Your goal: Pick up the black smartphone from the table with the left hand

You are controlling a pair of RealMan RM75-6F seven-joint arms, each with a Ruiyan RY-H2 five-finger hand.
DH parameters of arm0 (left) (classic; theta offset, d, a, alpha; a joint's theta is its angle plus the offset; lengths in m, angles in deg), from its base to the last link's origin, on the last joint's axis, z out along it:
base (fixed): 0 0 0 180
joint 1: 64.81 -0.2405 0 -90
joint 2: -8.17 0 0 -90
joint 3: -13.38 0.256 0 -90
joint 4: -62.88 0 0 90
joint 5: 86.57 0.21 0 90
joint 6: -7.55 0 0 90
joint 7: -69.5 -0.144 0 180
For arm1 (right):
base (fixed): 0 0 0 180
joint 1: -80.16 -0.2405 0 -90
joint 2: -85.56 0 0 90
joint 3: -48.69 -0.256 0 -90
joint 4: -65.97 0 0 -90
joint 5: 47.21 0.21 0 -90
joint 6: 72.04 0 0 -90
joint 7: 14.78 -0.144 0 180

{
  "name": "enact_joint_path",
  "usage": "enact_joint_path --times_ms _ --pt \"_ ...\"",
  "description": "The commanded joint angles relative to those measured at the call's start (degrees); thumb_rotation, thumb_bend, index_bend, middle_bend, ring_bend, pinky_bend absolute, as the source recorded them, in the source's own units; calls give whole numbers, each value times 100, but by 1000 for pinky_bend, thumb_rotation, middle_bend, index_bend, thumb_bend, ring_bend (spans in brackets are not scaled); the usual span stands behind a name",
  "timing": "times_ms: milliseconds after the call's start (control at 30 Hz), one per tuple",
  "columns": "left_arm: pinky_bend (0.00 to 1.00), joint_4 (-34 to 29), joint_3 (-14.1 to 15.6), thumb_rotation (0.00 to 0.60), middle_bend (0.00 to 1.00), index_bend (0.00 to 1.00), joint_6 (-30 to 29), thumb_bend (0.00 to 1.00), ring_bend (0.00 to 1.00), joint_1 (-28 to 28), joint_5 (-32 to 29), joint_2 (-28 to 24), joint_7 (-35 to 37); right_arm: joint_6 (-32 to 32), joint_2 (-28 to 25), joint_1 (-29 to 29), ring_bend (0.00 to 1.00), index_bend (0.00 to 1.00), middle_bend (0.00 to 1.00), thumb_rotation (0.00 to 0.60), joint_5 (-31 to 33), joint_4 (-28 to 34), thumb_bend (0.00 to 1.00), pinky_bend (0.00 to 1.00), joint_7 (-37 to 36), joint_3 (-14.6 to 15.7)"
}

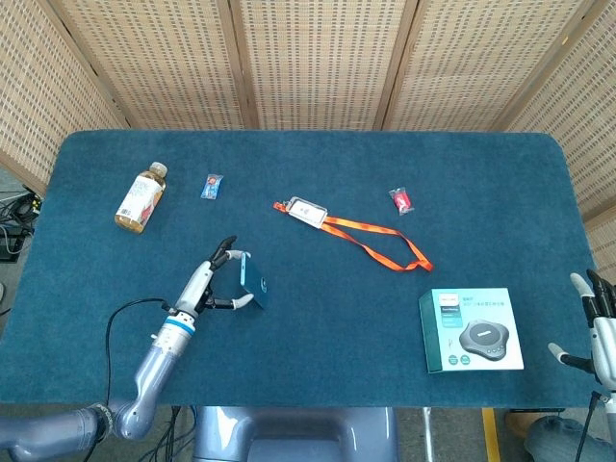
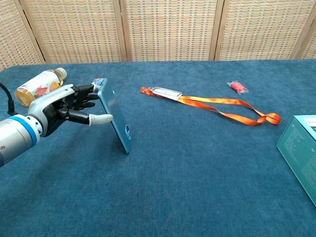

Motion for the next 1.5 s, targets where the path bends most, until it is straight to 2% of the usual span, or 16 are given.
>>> enact_joint_path --times_ms 33,100,167,233,433,567,700,767,833,900,933,1000,1067,1233,1500 --pt "0 232 112 600 0 701 -231 218 0 -265 256 123 382 22 -2 6 0 0 0 600 -16 13 0 0 16 3" --pt "0 379 165 600 0 551 -403 204 0 -397 362 193 558 43 -4 12 0 0 0 600 -38 28 0 0 24 9" --pt "0 530 216 600 0 171 -535 167 0 -502 472 242 725 54 -7 16 0 0 0 600 -51 38 0 0 26 14" --pt "0 708 270 600 0 3 -708 133 0 -609 621 286 876 70 -17 23 0 0 0 600 -62 53 0 0 16 16" --pt "0 899 297 600 0 0 -1328 98 0 -919 923 289 1260 114 -34 37 0 0 0 600 -106 76 0 0 -16 22" --pt "0 665 385 600 0 0 -1927 87 0 -1172 1296 21 1257 141 -41 42 0 0 0 600 -146 93 0 0 -19 33" --pt "0 110 482 600 0 0 -2293 86 0 -1375 1557 -476 1088 188 -60 57 0 0 0 600 -198 126 0 0 -32 43" --pt "0 -75 523 600 0 0 -2496 85 0 -1456 1707 -745 697 213 -71 66 0 0 0 600 -224 143 0 0 -43 50" --pt "0 -418 676 600 0 0 -2520 84 0 -1527 1847 -1247 -114 243 -87 77 0 0 0 600 -260 164 0 0 -61 59" --pt "0 -951 820 600 0 0 -2411 84 0 -1599 1829 -1853 -1120 266 -98 85 0 0 0 600 -286 179 0 0 -75 67" --pt "0 -1380 1041 600 0 0 -2335 84 0 -1727 1783 -2497 -2197 276 -106 89 0 0 0 600 -295 186 0 0 -85 68" --pt "0 -2151 1141 600 0 0 -2350 84 0 -1866 1600 -3032 -3047 287 -113 92 0 0 0 600 -296 189 0 0 -81 64" --pt "0 -2564 1217 600 0 0 -2438 84 0 -1995 1494 -3320 -3664 311 -111 99 0 0 0 600 -291 184 0 0 -58 56" --pt "0 -2926 1338 600 0 0 -2683 84 0 -2253 1425 -3605 -4392 345 -119 115 0 0 0 600 -282 186 0 0 -90 44" --pt "0 -2671 1360 600 0 0 -2750 84 0 -2430 1522 -3625 -4256 322 -106 114 0 0 0 600 -249 151 0 0 -78 40"
